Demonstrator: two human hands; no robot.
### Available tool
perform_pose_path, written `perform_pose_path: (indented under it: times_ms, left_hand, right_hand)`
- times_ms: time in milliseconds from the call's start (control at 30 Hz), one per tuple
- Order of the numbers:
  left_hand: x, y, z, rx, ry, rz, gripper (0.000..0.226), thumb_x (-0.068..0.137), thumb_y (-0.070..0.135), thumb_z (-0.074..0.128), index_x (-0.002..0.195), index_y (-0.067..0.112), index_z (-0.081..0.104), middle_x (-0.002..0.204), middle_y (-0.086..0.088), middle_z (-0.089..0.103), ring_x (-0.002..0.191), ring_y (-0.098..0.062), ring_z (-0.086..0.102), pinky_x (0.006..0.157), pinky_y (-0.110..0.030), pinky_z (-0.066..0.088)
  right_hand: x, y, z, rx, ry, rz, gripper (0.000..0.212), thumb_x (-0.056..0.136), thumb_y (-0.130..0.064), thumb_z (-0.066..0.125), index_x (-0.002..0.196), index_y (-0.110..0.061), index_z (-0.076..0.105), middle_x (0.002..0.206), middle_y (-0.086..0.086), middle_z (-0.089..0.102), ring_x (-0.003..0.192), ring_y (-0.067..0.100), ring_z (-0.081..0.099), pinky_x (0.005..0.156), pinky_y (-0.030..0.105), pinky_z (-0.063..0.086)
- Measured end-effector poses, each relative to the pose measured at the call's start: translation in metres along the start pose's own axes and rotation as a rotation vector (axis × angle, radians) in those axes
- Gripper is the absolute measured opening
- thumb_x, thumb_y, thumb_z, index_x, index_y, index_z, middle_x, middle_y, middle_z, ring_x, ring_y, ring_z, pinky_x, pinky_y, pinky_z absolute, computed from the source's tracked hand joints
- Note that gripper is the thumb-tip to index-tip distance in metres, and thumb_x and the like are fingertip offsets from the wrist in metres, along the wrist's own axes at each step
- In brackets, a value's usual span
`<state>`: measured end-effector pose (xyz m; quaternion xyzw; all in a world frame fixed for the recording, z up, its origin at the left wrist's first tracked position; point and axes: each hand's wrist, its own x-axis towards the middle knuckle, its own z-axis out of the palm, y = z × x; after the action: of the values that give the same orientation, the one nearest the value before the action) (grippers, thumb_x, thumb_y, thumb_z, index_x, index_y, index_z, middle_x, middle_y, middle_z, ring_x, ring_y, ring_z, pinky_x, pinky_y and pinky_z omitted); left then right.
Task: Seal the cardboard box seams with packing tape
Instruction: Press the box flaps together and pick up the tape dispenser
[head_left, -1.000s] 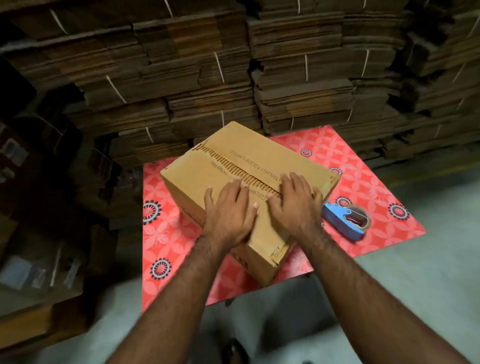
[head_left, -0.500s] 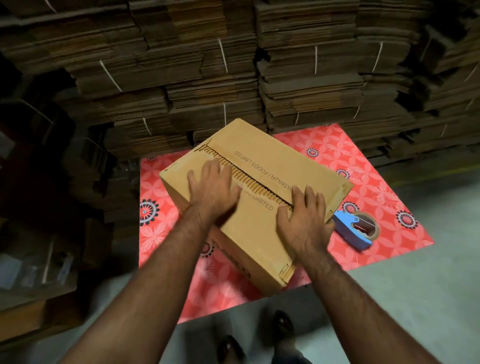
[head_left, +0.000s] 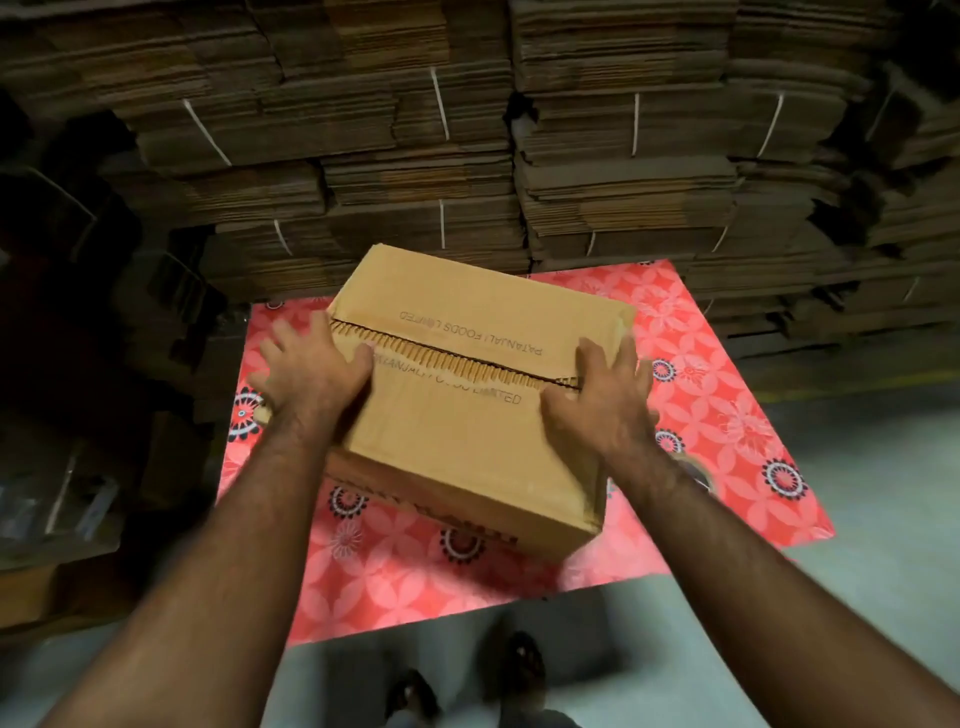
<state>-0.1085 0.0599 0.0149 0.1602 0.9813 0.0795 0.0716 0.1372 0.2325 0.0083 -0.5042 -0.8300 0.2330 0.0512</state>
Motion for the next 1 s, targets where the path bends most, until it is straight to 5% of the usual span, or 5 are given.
perform_pose_path:
  times_ms: [167,367,533,800,1000]
  left_hand:
    - [-0.011,0.002,-0.002,-0.122,-0.097,-0.039,0.072,0.090,0.065,0.052,0.150,0.030,0.032,0.154,-0.018,0.033,0.138,-0.043,0.035,0.109,-0.066,0.027]
    - [-0.066,0.004,0.000,-0.194,-0.016,-0.181,0.075,0.086,0.061,0.060,0.142,0.016,0.036,0.140,-0.023,0.039,0.129,-0.043,0.041,0.099,-0.055,0.042]
    - [-0.097,-0.003,0.028,-0.272,0.113,-0.048,0.069,0.085,0.053,0.064,0.129,0.005,0.043,0.125,-0.022,0.043,0.116,-0.044,0.049,0.087,-0.050,0.047]
    - [-0.079,-0.018,0.026,-0.044,0.202,0.268,0.074,0.094,0.051,0.045,0.154,0.011,0.027,0.163,-0.012,0.023,0.148,-0.030,0.024,0.114,-0.056,0.024]
    - [-0.073,-0.009,0.037,0.033,0.063,0.424,0.071,0.093,0.047,0.016,0.158,0.018,0.023,0.166,0.002,0.018,0.152,-0.016,0.017,0.122,-0.051,0.012]
  right_hand:
    - [-0.012,0.013,-0.004,0.153,-0.169,0.131,0.093,0.082,-0.056,0.060,0.156,-0.034,0.010,0.163,0.014,0.004,0.132,0.044,0.044,0.105,0.046,0.044]
    - [0.039,0.018,-0.034,0.109,-0.102,0.001,0.079,0.081,-0.054,0.060,0.150,-0.032,0.028,0.145,0.010,0.037,0.123,0.036,0.051,0.101,0.045,0.047]
    - [0.048,0.018,-0.028,-0.059,-0.085,-0.065,0.072,0.090,-0.056,0.051,0.153,-0.031,0.025,0.148,0.012,0.035,0.120,0.039,0.051,0.090,0.047,0.049]
    - [0.015,-0.005,0.001,-0.298,0.107,-0.303,0.076,0.094,-0.060,0.033,0.157,-0.019,0.018,0.166,0.010,0.003,0.152,0.028,0.006,0.117,0.060,0.011]
    - [-0.019,-0.062,0.053,-0.268,-0.153,-0.624,0.070,0.101,-0.051,0.018,0.159,-0.014,0.003,0.167,0.002,-0.005,0.153,0.019,-0.006,0.121,0.057,0.003]
